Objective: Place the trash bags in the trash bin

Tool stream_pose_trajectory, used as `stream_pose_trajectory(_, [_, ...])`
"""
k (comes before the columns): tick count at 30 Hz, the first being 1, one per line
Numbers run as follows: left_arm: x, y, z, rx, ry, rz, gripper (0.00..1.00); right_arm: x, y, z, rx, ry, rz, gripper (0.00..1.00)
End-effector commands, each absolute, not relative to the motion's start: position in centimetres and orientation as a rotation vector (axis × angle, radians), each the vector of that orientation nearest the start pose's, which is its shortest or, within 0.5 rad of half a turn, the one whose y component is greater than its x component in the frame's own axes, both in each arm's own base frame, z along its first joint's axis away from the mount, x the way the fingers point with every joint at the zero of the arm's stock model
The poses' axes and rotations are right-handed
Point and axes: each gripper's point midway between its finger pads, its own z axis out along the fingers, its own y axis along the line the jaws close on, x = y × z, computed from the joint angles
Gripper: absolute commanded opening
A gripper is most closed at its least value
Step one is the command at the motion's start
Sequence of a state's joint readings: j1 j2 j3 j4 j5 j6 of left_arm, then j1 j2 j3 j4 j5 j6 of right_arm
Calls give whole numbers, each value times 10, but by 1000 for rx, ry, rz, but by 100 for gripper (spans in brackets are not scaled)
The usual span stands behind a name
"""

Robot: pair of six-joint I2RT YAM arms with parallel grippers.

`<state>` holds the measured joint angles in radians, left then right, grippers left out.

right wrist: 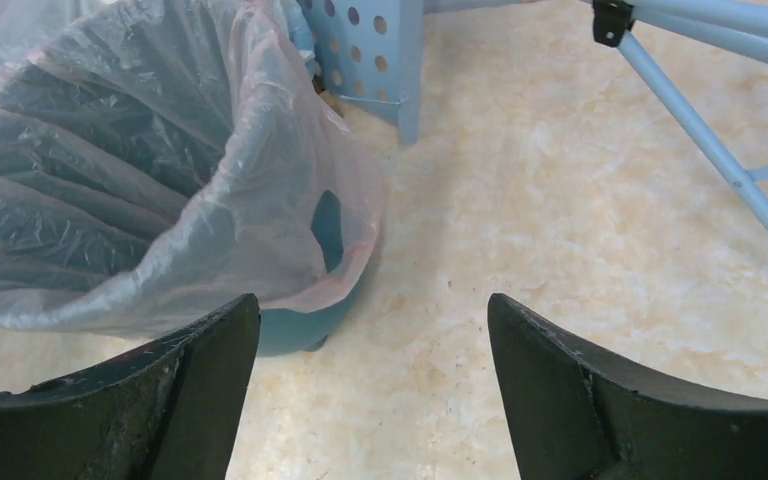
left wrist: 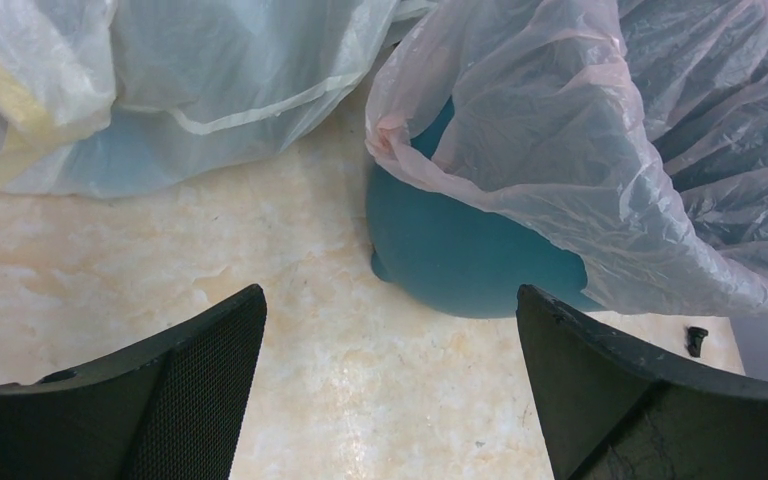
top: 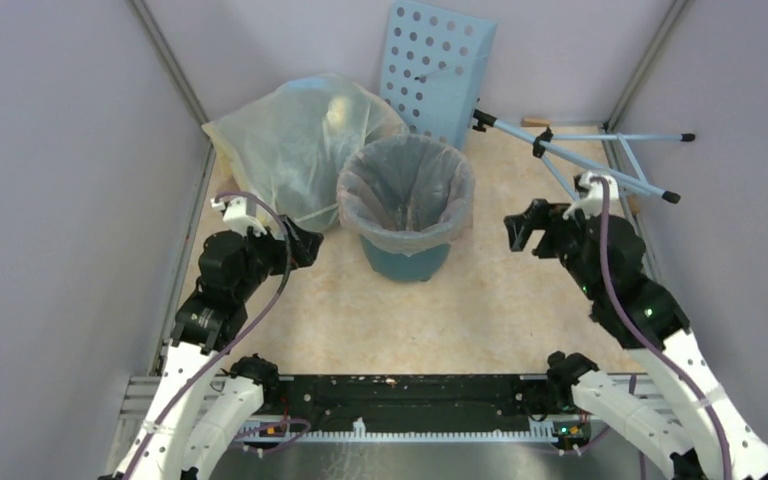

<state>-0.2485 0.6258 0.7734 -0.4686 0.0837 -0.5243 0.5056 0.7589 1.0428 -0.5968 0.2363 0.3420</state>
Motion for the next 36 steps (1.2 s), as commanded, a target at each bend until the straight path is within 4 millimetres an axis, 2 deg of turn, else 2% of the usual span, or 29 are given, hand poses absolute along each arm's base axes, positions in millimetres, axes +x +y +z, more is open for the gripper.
stream_pose_trajectory(1, [252,-112,257,-83,1841,-652,99,247,91,308,144,1701,402,84])
stream_pose_trajectory(4, [251,-114,243,-70,1859,-657,99,237,79,270,221,1702,396,79])
stream_pose_trajectory(6, [251,-115,237,-60,1863,-660,99,234,75,247,202,1696,379,78])
stream_pose_trajectory(9, [250,-114,226,-52,1879,-648,99,229,65,221,196,1696,323,79])
stream_pose_trajectory(12, [253,-106,211,-120,1906,-610,99,230,52,198,195,1688,234,82])
stream_pose_trajectory(16, [258,-95,197,-237,1913,-568,99,239,28,185,233,1630,73,82])
stream_pose_trajectory(18, [260,-91,193,-257,1894,-553,99,248,25,177,181,1624,-4,82])
stream_pose_trajectory(21, [263,-89,196,-246,1848,-544,99,268,24,159,88,1637,-65,85])
stream_pose_trajectory(24, [267,-81,204,-249,1808,-494,99,292,1,157,172,1573,-64,85])
stream_pose_trajectory(27, [266,-79,208,-223,1810,-471,99,312,-20,153,168,1537,-73,85])
stream_pose_trajectory(31, [263,-77,207,-214,1835,-451,99,334,-15,142,130,1517,-37,85])
stream_pose_trajectory(34, [261,-76,206,-210,1837,-442,99,338,-8,114,62,1528,-30,87])
stream_pose_trajectory(36, [260,-73,201,-221,1838,-428,99,341,-10,128,77,1459,-38,92])
